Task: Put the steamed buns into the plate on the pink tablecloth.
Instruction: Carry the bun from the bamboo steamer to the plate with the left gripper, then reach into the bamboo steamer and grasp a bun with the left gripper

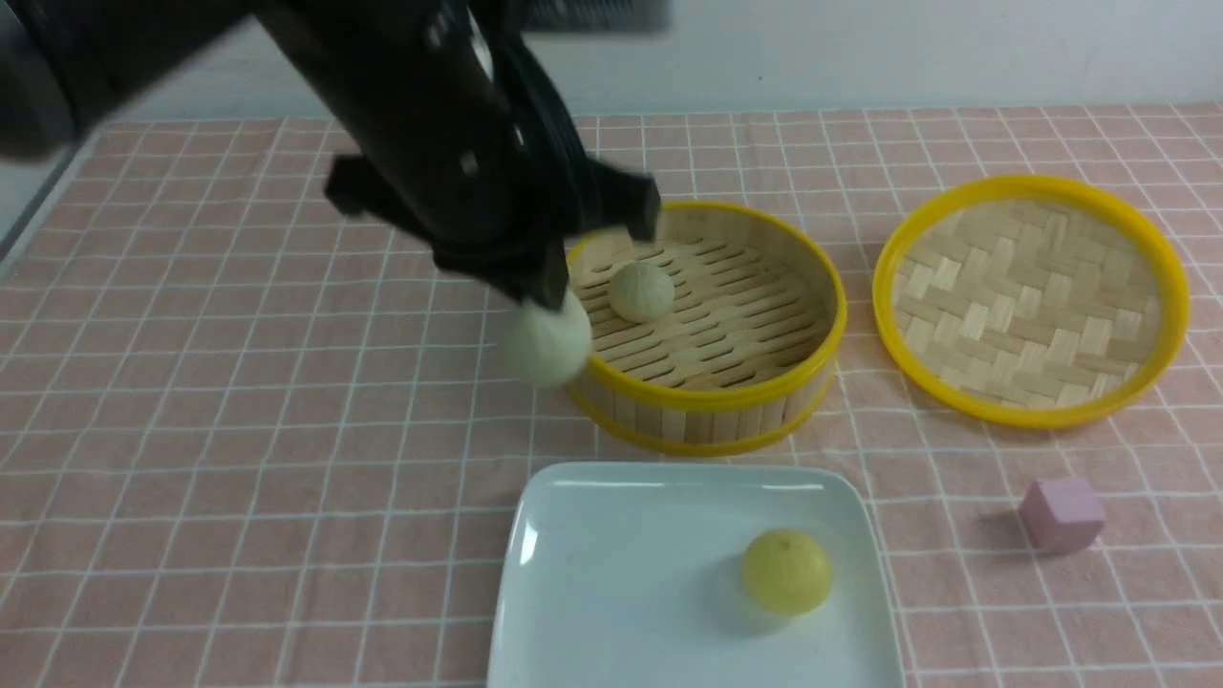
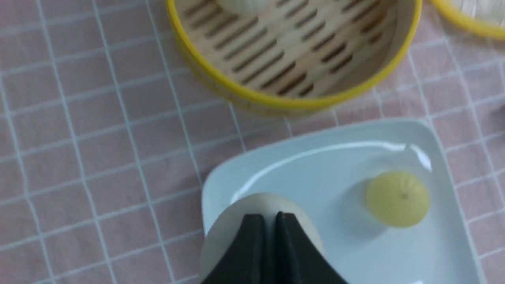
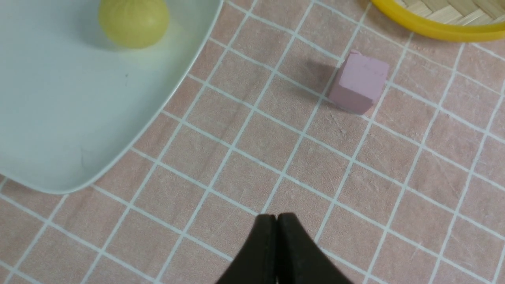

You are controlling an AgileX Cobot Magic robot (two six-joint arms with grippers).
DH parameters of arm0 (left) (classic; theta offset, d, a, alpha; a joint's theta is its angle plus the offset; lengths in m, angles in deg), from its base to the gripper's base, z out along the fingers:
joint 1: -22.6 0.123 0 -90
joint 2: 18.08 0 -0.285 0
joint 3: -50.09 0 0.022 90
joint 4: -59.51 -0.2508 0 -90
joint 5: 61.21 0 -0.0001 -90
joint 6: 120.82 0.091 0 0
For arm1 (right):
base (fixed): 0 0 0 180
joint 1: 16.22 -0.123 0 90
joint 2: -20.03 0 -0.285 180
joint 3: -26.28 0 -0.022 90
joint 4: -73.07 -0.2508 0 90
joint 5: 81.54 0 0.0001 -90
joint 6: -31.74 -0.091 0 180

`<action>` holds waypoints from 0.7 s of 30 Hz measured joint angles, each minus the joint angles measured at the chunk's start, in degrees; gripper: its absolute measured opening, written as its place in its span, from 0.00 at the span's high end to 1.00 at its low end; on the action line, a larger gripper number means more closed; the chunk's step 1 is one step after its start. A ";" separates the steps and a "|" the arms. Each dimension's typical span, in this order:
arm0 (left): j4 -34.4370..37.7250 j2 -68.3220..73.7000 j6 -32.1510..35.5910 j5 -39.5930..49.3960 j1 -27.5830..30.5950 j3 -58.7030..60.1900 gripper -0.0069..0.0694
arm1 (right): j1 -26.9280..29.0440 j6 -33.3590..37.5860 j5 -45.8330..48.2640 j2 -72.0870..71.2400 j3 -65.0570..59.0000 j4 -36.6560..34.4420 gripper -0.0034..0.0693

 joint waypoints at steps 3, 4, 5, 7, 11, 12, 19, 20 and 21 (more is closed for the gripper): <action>0.39 1.31 -3.68 -10.65 -3.76 10.13 0.88 | 0.00 0.00 -0.05 0.00 0.00 0.00 0.92; 0.44 1.83 -5.25 -14.18 -4.51 12.59 0.88 | 0.00 0.00 -0.05 0.00 0.00 0.00 0.92; 0.44 2.29 -6.40 -17.64 -4.87 14.26 0.87 | 0.00 0.00 -0.05 0.00 0.00 0.00 0.92; 0.44 3.49 -8.95 -23.44 -5.11 17.26 0.86 | 0.00 0.00 -0.05 0.00 0.00 0.00 0.92; 0.00 5.48 -11.35 -28.62 -5.11 19.37 0.75 | 0.00 0.00 -0.05 0.00 0.00 0.00 0.91; 0.00 5.78 -11.54 -29.13 -5.11 19.44 0.71 | 0.00 0.00 -0.05 0.00 0.00 0.00 0.91; -1.14 6.20 -11.71 -29.86 -4.79 18.76 0.45 | 0.00 0.00 -0.14 0.00 0.00 -0.16 0.90; -1.27 6.27 -11.71 -28.86 -4.48 17.71 0.43 | 0.00 0.00 -0.22 0.00 0.00 -0.16 0.89; -1.33 6.27 -11.71 -28.08 -4.11 16.55 0.41 | 0.00 0.00 -0.45 0.00 0.00 -0.16 0.89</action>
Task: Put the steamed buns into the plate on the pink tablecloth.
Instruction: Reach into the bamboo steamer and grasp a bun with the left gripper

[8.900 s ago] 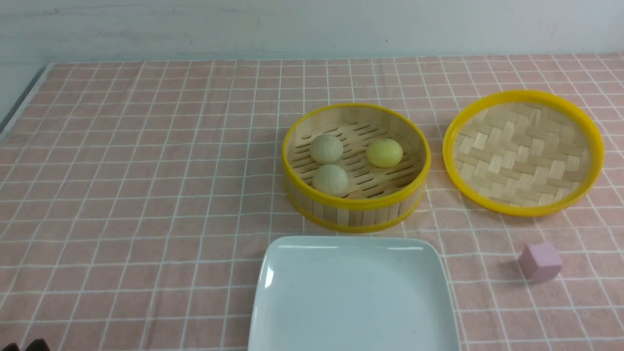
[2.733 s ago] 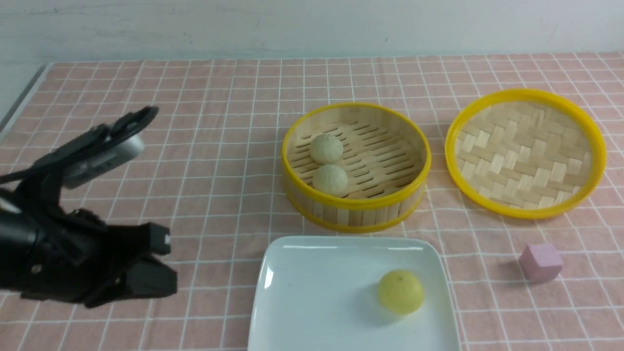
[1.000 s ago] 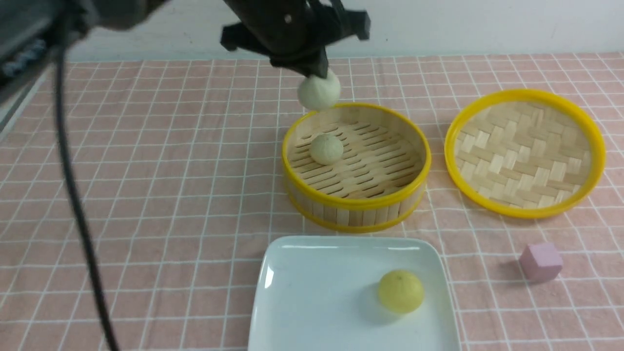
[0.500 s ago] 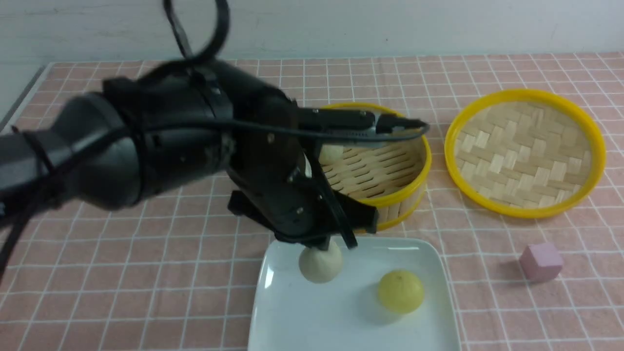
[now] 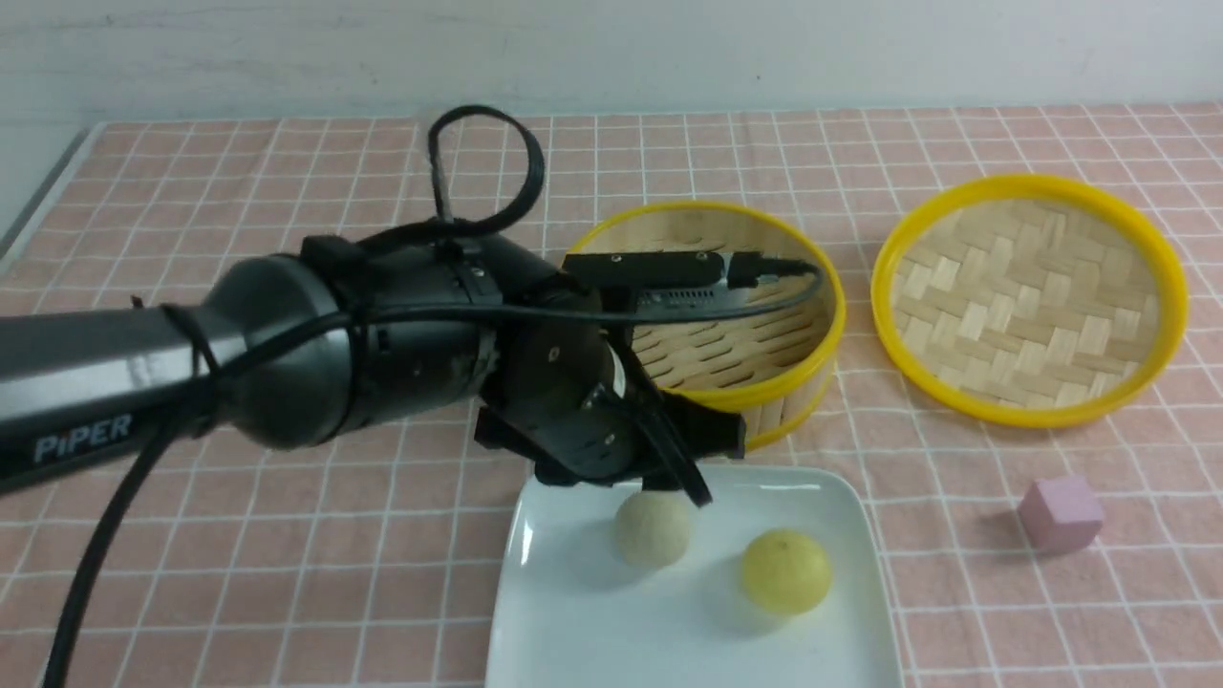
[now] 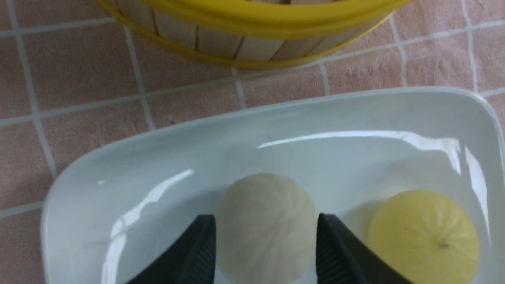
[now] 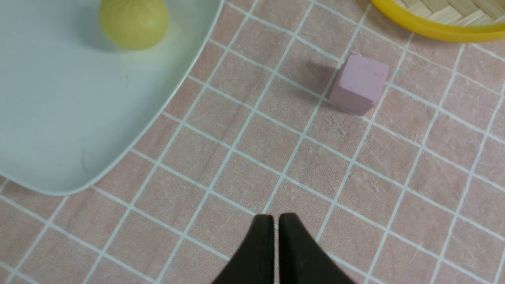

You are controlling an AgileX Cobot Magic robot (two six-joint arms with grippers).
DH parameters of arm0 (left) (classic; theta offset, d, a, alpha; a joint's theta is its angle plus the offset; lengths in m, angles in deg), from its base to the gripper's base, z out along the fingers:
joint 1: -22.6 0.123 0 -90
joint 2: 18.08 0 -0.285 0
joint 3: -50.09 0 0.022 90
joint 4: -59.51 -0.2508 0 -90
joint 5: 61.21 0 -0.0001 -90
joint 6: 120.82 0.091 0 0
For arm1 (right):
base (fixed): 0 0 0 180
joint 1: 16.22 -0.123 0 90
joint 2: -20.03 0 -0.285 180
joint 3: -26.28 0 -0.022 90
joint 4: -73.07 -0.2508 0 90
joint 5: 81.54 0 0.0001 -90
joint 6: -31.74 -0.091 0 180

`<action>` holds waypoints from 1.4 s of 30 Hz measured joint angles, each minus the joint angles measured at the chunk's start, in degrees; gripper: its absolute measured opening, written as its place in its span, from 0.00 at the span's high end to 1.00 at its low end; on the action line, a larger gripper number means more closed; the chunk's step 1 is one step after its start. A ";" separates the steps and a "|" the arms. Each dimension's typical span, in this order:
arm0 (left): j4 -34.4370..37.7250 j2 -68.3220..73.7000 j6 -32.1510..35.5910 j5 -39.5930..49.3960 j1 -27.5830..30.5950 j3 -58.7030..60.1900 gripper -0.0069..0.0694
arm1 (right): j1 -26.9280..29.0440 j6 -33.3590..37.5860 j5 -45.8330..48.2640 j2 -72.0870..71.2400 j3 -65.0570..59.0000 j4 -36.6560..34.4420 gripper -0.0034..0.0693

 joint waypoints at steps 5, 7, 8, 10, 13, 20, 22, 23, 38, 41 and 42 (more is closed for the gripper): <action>-0.99 1.23 -0.98 3.78 3.86 -12.57 0.52 | 0.00 0.00 -0.95 0.00 0.00 0.00 0.88; -1.05 2.84 -0.99 5.44 5.99 -18.52 0.66 | 0.00 0.00 -0.95 0.00 0.00 0.00 0.88; -1.10 4.19 -0.09 6.68 7.37 -21.66 0.75 | 0.00 0.00 -0.95 0.00 0.00 0.00 0.88; -0.66 6.55 1.80 8.95 9.43 -26.25 0.84 | 0.00 0.00 -0.95 0.00 0.00 0.00 0.87; 4.13 13.77 8.60 14.84 13.95 -38.05 0.90 | 0.00 0.00 -1.48 0.00 0.00 0.00 0.87; 7.30 25.07 15.48 22.84 13.40 -50.69 0.82 | 0.00 0.00 -2.77 0.00 0.00 0.00 0.86; 7.04 26.18 15.52 22.71 13.06 -51.31 0.78 | 0.00 0.00 -2.85 0.00 0.00 0.00 0.85; 6.31 27.47 15.34 22.15 12.74 -51.57 0.71 | 0.00 0.00 -2.90 0.00 0.00 0.00 0.85; 1.97 35.35 11.23 15.26 12.66 -51.86 0.54 | 0.00 -0.02 -5.21 0.00 0.00 -0.02 0.83; 2.15 34.95 10.62 17.16 12.66 -51.97 0.75 | 0.00 -0.07 -5.27 0.00 0.00 -0.02 0.82; 2.21 33.80 10.48 19.25 12.66 -51.97 0.84 | 0.00 -0.07 -5.27 0.00 0.00 -0.02 0.82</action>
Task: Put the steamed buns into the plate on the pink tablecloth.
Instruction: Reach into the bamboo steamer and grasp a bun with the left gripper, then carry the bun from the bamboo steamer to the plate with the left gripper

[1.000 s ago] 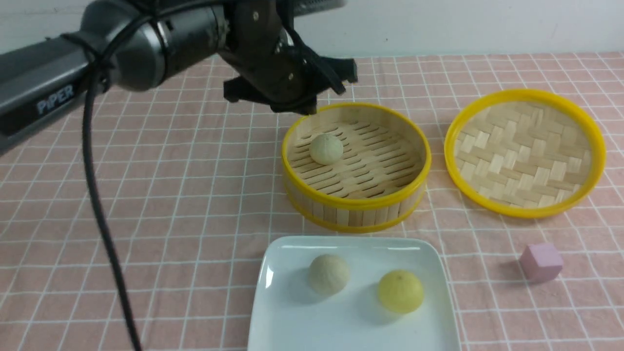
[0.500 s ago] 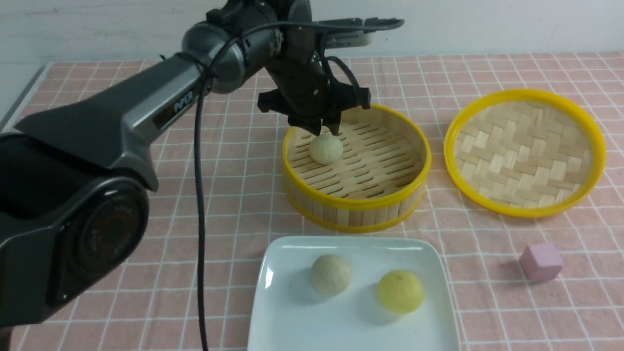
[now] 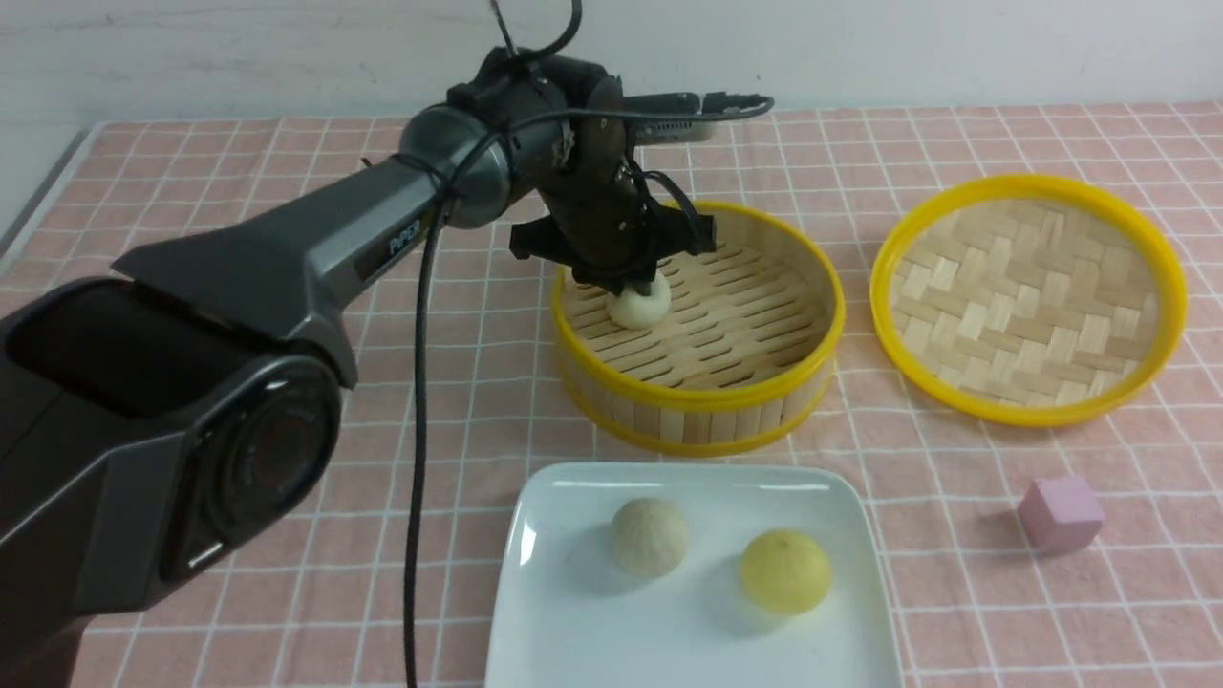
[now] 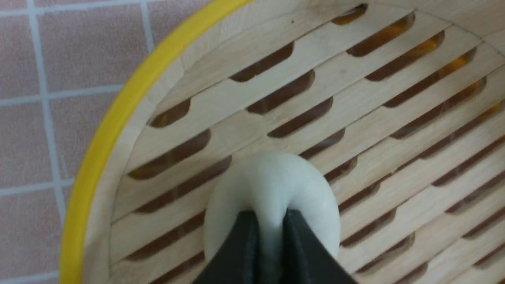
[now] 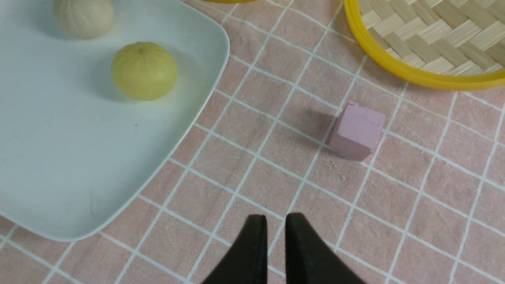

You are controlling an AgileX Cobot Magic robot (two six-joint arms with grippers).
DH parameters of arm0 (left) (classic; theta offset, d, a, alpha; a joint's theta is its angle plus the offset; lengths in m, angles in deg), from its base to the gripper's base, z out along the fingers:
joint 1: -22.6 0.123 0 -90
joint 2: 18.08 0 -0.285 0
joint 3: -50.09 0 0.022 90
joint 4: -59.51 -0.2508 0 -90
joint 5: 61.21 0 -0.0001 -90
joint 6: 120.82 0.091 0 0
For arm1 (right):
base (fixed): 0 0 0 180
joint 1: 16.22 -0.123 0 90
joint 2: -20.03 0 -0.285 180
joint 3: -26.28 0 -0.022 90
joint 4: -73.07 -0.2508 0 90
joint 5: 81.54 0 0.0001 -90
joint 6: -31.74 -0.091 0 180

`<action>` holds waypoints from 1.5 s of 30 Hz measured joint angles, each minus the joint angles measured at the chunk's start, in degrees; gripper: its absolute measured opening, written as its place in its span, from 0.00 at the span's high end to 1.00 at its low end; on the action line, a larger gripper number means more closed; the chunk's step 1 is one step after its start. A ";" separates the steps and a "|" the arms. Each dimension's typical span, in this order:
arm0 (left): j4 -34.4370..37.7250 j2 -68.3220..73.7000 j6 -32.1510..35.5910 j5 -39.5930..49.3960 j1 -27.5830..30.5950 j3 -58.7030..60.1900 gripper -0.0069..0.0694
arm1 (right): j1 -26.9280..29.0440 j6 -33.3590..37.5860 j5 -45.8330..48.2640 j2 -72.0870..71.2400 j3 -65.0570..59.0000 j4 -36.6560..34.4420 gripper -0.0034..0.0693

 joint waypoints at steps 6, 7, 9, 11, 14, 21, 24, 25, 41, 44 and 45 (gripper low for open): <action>-3.35 -10.73 0.58 7.50 -1.90 0.31 0.87 | 0.00 -0.02 0.00 0.00 0.00 -0.16 0.81; -4.91 -13.15 1.57 7.74 -2.70 0.31 0.87 | 0.00 -0.07 0.00 0.00 0.00 -0.16 0.81; -8.65 -18.25 3.41 9.78 -4.60 0.25 0.87 | 0.00 -0.07 0.00 0.00 0.00 -0.16 0.81; -11.90 -24.13 4.82 14.99 -7.34 0.01 0.87 | 0.00 -0.07 0.00 0.00 0.00 -0.16 0.80; -13.94 -31.25 5.35 18.72 -11.17 2.00 0.87 | 0.00 -0.07 0.00 0.00 0.00 -0.28 0.80; -12.61 -41.30 -3.09 18.22 -17.77 29.87 0.87 | 0.00 -0.07 0.06 -0.07 -0.04 -1.79 0.79; -11.60 -43.06 -11.21 8.48 -21.56 46.64 0.87 | 0.00 -0.07 0.06 -0.07 -0.04 -1.98 0.78; -11.25 -43.25 -13.63 4.56 -22.64 50.76 0.87 | 0.00 -0.07 0.06 -0.07 -0.04 -2.12 0.78; -17.72 -41.55 -32.40 -23.70 -24.55 66.12 0.85 | 0.00 -0.07 0.06 -0.07 -0.04 -2.79 0.76; -17.36 -41.55 -33.37 -23.26 -24.55 66.18 0.84 | 0.00 -0.07 0.06 -0.07 -0.04 -2.79 0.76; -16.58 -41.55 -33.45 -23.61 -24.55 66.18 0.82 | 0.00 -0.07 0.10 -0.07 -0.04 -2.79 0.75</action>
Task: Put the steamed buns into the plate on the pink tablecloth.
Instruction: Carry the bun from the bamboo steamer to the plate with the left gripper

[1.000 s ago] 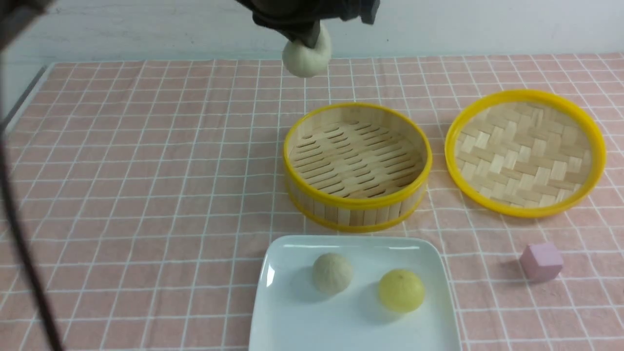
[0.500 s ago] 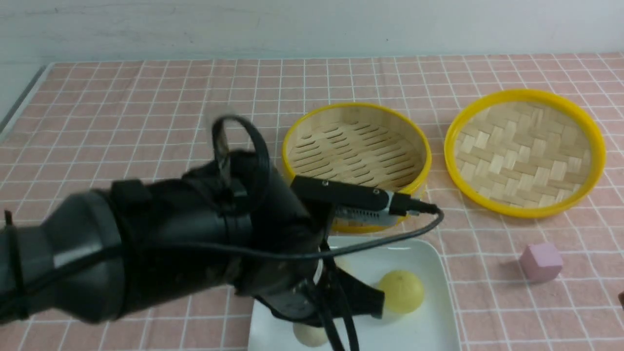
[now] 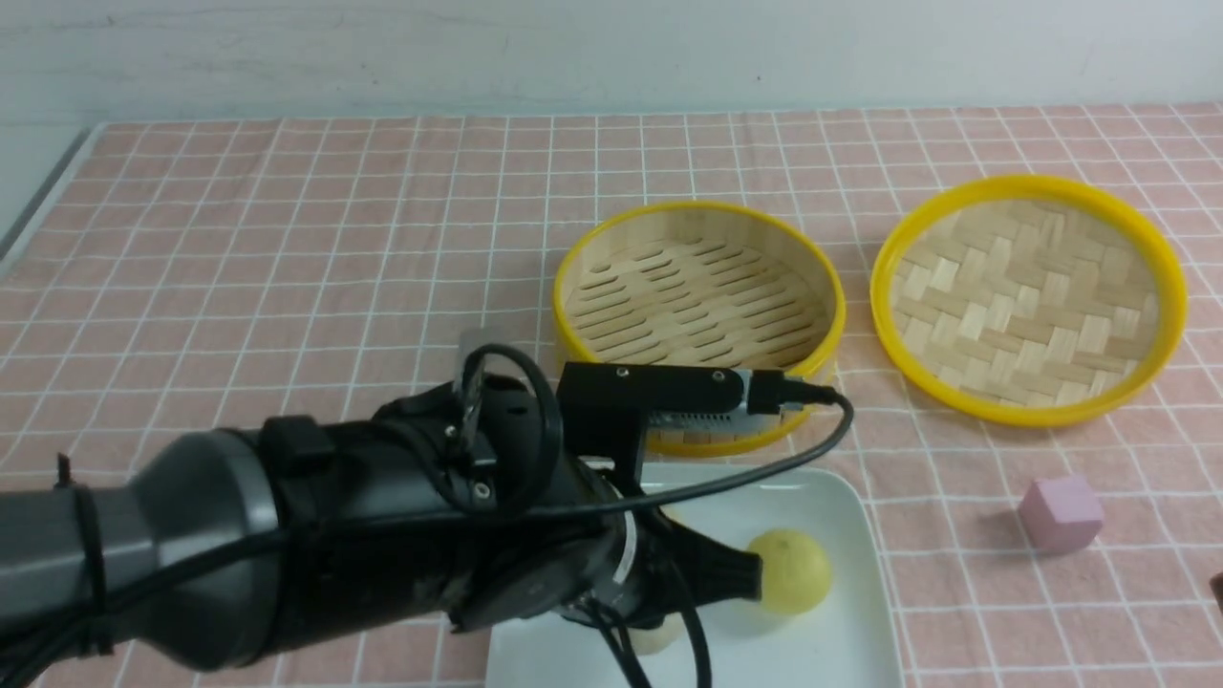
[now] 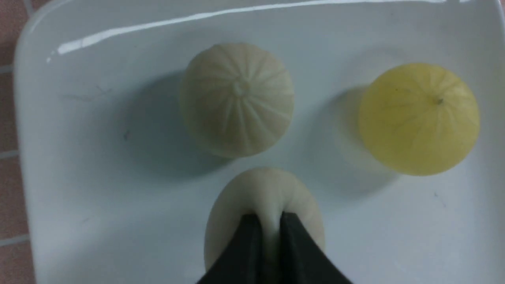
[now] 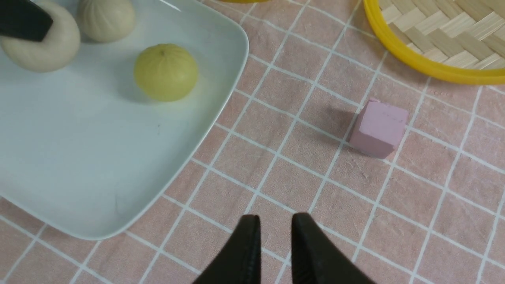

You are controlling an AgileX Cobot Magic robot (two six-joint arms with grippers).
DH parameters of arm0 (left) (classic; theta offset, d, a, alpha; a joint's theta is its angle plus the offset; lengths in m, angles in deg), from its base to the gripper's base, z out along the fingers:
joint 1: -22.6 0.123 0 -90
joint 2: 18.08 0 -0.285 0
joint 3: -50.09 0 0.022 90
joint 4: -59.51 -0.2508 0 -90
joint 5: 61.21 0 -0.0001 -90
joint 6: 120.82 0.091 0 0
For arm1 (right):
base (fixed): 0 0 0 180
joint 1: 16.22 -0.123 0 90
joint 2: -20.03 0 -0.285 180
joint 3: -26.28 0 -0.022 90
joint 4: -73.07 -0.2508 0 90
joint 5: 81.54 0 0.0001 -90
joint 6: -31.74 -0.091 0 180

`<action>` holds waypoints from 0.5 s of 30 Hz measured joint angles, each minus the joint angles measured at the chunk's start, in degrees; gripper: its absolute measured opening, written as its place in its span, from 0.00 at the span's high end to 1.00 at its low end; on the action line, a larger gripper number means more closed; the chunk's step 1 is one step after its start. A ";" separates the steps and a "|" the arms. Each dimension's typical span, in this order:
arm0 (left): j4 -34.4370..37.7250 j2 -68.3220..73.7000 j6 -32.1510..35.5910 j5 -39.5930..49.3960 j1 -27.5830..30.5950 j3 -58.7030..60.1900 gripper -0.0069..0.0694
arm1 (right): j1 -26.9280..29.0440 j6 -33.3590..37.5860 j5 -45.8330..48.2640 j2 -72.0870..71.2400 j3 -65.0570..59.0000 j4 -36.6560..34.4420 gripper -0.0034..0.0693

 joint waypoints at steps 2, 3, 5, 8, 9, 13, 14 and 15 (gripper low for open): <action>0.89 0.00 0.00 -0.31 0.00 0.00 0.79 | 0.00 0.00 0.44 0.00 0.00 0.00 0.75; 1.15 0.00 0.00 -0.36 0.00 0.00 0.78 | 0.00 0.00 0.83 0.00 0.00 -0.18 0.75; 1.59 0.02 0.18 -0.36 0.00 0.00 0.72 | 0.00 0.00 1.44 0.00 0.00 -0.67 0.75; 1.53 0.76 0.09 -0.55 0.00 0.00 0.59 | 0.00 0.17 3.62 0.00 1.13 -1.30 0.75; 1.53 0.94 0.08 -0.55 0.00 0.00 0.58 | 0.00 0.17 3.86 0.00 1.49 -1.36 0.75; 1.40 1.66 -0.91 -0.83 0.00 0.00 0.47 | 0.00 0.17 11.69 -0.07 7.68 -2.58 0.84; 1.33 1.66 -1.00 -0.90 0.00 0.00 0.46 | 0.00 0.17 13.70 -0.21 9.46 -2.63 0.87; 1.07 1.66 -1.06 -0.96 0.00 0.00 0.46 | 0.00 0.17 16.70 -0.77 11.25 -2.57 0.93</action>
